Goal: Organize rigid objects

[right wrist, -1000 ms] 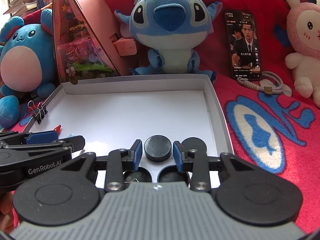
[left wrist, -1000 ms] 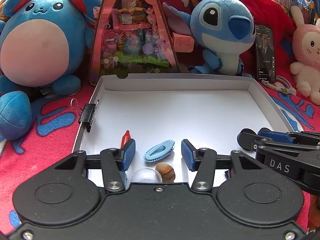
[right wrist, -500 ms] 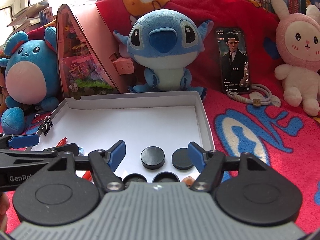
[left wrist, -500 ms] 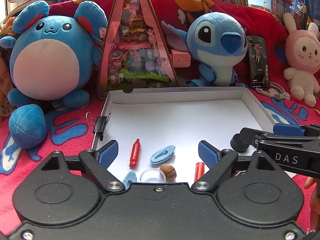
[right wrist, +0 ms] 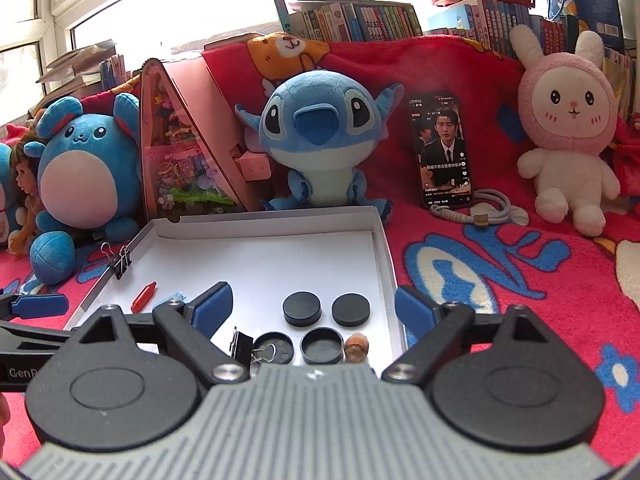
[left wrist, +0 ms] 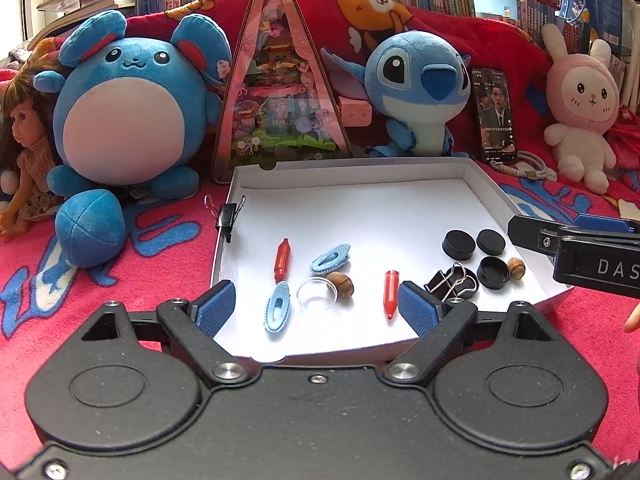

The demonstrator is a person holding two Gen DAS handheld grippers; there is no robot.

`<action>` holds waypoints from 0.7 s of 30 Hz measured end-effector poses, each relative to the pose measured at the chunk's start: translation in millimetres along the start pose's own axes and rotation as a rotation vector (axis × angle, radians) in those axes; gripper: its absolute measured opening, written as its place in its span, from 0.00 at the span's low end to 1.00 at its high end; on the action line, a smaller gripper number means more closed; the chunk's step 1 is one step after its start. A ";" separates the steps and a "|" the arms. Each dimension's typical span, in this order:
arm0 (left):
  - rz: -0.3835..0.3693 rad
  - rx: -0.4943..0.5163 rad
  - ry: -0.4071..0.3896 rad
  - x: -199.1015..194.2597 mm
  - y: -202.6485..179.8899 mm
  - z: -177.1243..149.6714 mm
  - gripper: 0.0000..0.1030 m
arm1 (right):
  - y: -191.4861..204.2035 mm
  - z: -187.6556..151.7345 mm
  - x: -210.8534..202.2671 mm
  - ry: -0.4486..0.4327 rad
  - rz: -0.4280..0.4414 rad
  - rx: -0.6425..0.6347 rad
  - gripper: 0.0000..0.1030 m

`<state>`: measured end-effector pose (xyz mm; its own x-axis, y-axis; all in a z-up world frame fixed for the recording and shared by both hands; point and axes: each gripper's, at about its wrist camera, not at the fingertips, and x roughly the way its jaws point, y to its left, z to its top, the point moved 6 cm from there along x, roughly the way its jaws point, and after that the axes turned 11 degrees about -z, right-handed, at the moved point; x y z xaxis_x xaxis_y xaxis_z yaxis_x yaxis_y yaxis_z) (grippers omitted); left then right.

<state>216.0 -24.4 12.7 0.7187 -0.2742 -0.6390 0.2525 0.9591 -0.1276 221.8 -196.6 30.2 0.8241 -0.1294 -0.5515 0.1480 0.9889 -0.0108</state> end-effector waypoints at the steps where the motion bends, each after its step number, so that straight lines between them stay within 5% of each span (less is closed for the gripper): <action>1: -0.006 -0.004 0.003 -3.2 -0.7 -4.8 0.85 | -1.8 -2.9 -5.9 -0.008 -0.004 0.008 0.91; 10: -0.022 -0.048 -0.023 -26.2 -3.2 -47.5 0.86 | -2.9 -45.0 -40.0 -0.038 0.006 -0.008 0.94; 21: 0.048 -0.047 -0.017 -5.0 6.5 -83.9 0.86 | 7.7 -89.2 -22.3 0.023 -0.045 -0.098 0.95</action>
<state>159.6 -10.9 -48.5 0.7403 -0.2286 -0.6322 0.1868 0.9733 -0.1331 155.8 -179.6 -31.9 0.8051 -0.1735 -0.5672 0.1298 0.9846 -0.1169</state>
